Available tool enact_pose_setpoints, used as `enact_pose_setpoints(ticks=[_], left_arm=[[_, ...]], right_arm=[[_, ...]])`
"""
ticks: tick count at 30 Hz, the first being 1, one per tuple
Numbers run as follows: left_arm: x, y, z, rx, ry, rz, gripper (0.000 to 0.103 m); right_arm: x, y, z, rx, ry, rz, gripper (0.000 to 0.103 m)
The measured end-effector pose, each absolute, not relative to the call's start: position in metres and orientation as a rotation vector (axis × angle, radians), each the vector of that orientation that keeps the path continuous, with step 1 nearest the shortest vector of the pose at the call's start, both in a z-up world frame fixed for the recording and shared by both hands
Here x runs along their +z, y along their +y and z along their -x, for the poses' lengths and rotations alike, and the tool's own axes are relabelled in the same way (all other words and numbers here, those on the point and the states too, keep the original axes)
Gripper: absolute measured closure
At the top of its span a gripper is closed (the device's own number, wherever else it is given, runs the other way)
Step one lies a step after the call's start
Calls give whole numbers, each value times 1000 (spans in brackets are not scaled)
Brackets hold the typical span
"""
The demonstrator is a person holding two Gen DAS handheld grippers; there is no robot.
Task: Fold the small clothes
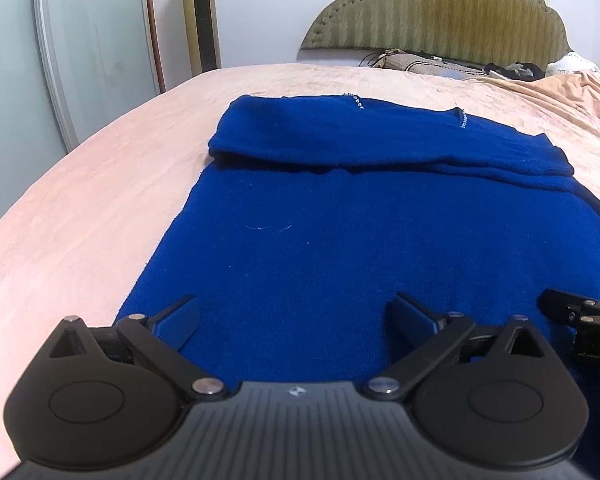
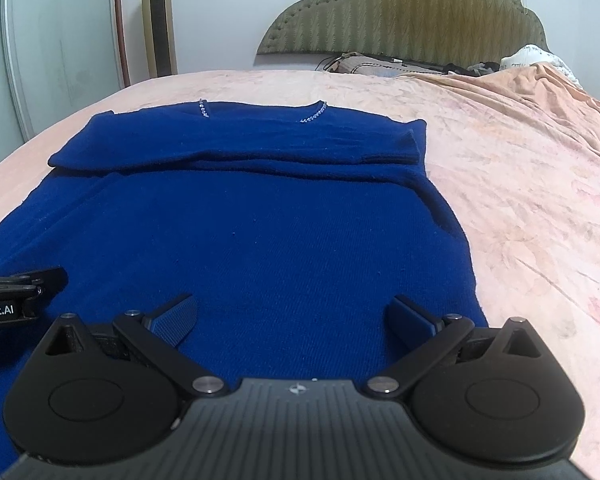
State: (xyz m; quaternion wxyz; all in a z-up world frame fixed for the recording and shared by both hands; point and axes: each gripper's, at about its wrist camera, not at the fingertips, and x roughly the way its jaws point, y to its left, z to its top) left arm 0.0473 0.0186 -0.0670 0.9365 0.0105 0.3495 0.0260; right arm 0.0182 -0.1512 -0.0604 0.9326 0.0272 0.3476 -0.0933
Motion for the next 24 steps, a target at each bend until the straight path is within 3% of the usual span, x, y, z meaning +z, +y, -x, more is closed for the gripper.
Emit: enact_pose_setpoints(ticks=[24], left_arm=[[-67, 17, -46, 55, 712, -25, 0]], right_arm=[[-60, -151, -19, -190, 715, -48, 0]])
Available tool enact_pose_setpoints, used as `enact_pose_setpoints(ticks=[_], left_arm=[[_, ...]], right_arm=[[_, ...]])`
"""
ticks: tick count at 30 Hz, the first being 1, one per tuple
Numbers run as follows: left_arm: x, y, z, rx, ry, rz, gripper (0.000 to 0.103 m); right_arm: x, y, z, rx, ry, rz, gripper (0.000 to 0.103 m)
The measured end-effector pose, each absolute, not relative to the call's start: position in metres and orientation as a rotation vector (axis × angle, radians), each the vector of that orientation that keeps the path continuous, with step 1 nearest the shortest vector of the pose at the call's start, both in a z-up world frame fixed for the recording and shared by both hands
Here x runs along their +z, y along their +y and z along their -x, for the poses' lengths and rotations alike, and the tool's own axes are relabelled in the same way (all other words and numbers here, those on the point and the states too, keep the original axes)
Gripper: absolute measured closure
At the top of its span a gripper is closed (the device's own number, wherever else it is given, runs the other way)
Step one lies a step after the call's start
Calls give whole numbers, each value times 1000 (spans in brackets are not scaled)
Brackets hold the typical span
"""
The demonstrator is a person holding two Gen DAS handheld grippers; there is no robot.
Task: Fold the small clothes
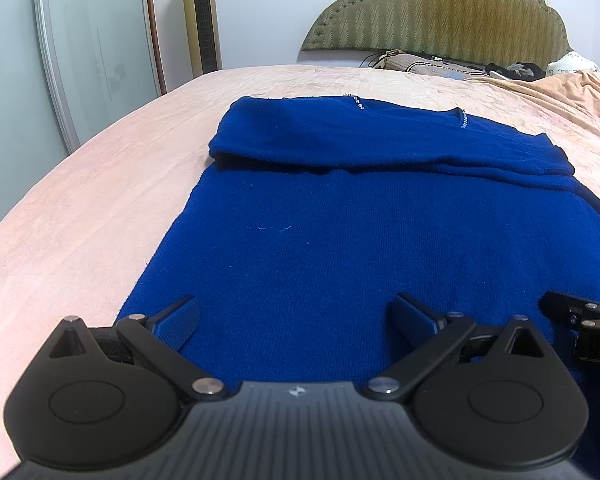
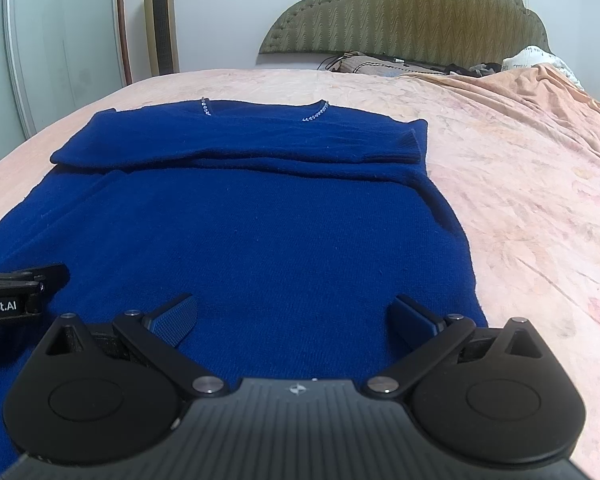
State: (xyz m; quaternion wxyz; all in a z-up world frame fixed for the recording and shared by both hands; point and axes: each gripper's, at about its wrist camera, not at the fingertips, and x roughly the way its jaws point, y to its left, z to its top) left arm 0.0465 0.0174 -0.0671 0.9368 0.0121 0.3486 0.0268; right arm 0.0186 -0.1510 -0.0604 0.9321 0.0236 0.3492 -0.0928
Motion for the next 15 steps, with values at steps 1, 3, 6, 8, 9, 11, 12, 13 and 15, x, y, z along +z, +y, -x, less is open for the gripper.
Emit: enact_pose_setpoints(ticks=[1, 3, 6, 8, 9, 11, 12, 13, 15], left_arm=[[-67, 17, -46, 55, 712, -25, 0], [-67, 17, -46, 55, 712, -24, 0], [-67, 17, -46, 55, 712, -24, 0], [-67, 17, -46, 55, 712, -24, 0], [-67, 17, -46, 55, 712, -24, 0], [-67, 17, -46, 55, 712, -24, 0], [-67, 17, -46, 55, 712, -24, 0], [-67, 17, -46, 55, 712, -24, 0], [-67, 17, -46, 55, 712, -25, 0]], right_arm=[[-61, -150, -18, -190, 714, -48, 0], [-61, -150, -18, -189, 714, -50, 0], [-61, -150, -18, -189, 714, -50, 0], [-61, -150, -18, -190, 714, -49, 0], [-61, -150, -18, -190, 714, -49, 0], [-61, -150, -18, -190, 714, -49, 0], [-61, -150, -18, -189, 714, -50, 0], [-60, -150, -18, -189, 714, -50, 0], [-60, -150, -18, -190, 714, -49, 0]])
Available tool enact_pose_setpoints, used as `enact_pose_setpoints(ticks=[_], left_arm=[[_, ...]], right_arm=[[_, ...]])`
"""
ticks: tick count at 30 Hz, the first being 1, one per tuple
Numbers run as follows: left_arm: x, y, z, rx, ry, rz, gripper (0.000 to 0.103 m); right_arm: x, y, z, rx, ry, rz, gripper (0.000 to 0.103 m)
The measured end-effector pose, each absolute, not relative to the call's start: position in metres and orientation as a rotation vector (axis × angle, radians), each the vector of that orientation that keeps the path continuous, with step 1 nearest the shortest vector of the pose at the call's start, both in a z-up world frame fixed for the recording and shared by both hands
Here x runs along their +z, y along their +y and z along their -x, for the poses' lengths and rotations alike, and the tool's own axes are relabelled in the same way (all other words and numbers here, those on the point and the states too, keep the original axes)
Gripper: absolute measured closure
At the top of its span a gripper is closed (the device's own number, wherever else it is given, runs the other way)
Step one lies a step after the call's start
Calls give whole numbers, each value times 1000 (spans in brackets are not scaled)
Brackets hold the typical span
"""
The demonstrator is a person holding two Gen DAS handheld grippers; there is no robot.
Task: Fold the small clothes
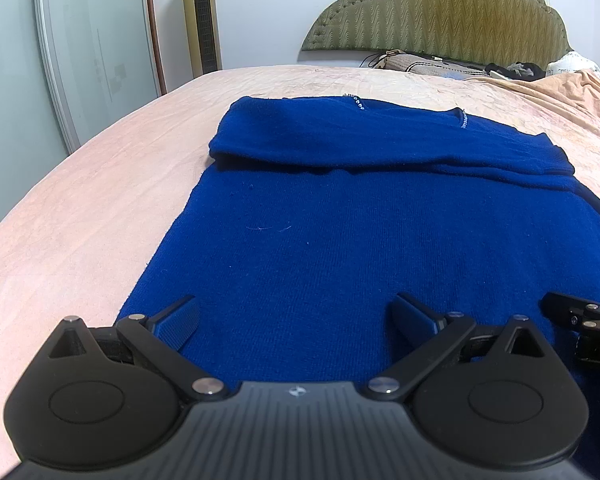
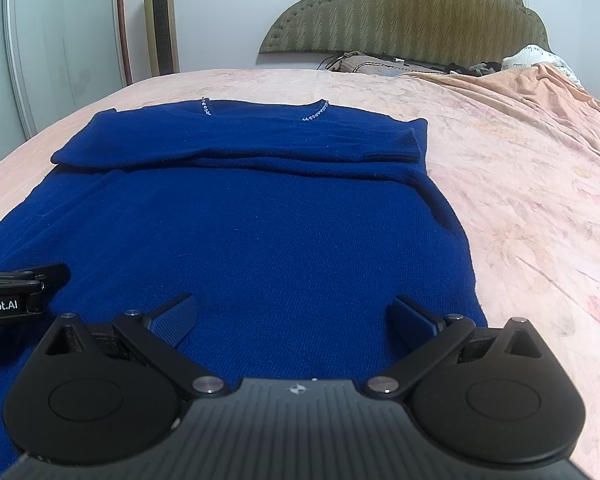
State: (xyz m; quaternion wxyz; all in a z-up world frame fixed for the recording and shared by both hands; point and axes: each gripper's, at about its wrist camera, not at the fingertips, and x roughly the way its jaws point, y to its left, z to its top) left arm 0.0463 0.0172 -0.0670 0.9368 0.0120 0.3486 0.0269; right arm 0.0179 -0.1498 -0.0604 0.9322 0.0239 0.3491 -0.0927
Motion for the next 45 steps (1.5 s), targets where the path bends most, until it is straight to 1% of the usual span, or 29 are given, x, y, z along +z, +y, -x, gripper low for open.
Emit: enact_pose_setpoints(ticks=[18, 30, 45], left_arm=[[-63, 18, -41, 42, 719, -33, 0], [-64, 15, -29, 22, 724, -43, 0], [-65, 16, -27, 20, 722, -34, 0]], right_arm=[[-56, -156, -10, -157, 724, -80, 0], [-58, -144, 4, -163, 721, -23, 0], [-58, -147, 6, -162, 715, -30, 0]])
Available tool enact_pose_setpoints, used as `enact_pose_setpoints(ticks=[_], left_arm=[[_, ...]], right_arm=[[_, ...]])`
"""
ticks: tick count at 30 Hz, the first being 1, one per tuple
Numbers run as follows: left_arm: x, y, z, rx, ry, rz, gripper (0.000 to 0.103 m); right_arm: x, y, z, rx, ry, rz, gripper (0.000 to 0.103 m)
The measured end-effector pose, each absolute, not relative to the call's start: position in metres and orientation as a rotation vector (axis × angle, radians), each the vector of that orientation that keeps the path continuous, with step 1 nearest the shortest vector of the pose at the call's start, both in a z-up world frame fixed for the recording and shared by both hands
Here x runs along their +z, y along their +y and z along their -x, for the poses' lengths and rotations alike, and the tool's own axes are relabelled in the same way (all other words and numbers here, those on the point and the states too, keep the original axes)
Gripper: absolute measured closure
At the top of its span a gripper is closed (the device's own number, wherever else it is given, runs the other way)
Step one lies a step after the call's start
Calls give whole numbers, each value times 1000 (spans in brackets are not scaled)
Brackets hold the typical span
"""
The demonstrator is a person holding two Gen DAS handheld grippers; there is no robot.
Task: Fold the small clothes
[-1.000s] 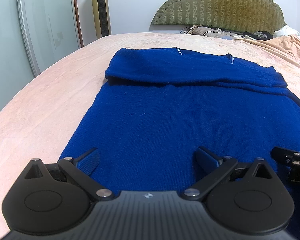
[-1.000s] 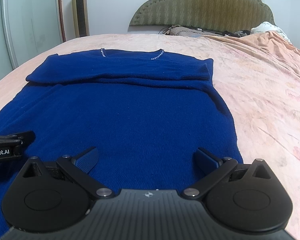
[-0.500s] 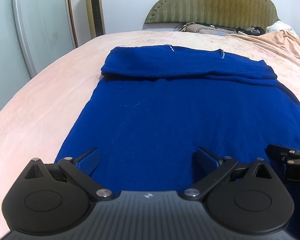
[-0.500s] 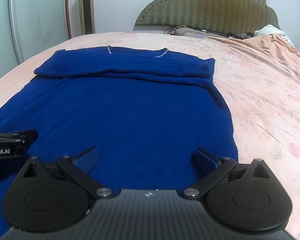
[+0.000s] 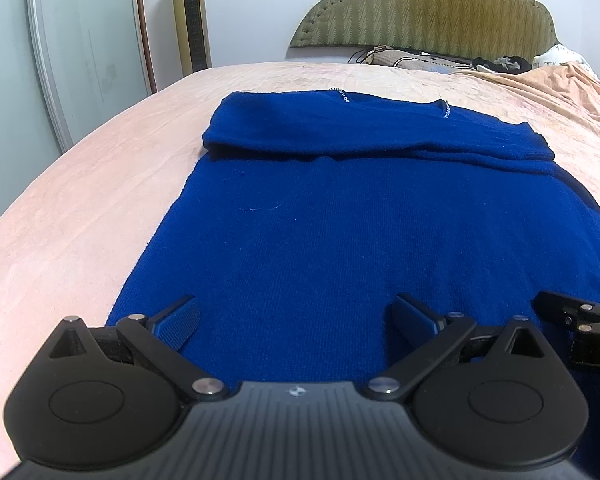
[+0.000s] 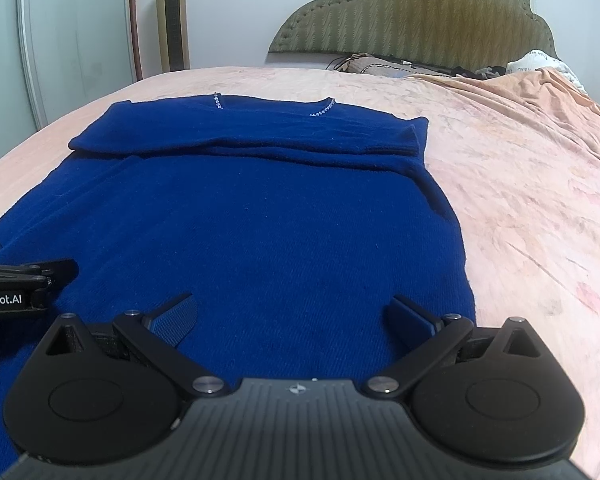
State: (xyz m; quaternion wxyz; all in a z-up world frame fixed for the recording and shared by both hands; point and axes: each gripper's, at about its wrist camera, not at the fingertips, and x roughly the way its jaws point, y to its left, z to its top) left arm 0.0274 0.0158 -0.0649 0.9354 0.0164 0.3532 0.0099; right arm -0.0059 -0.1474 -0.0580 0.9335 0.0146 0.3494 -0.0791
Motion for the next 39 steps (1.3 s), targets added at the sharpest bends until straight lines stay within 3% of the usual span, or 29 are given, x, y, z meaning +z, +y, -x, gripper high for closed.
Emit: enact_pose_setpoints(ticks=[31, 39], left_arm=[[-49, 19, 6, -41, 774, -91, 0], [-31, 61, 35, -53, 721, -77, 0]], right_arm=[[-29, -162, 55, -45, 762, -175, 0], [-19, -170, 75, 70, 745, -223, 0]])
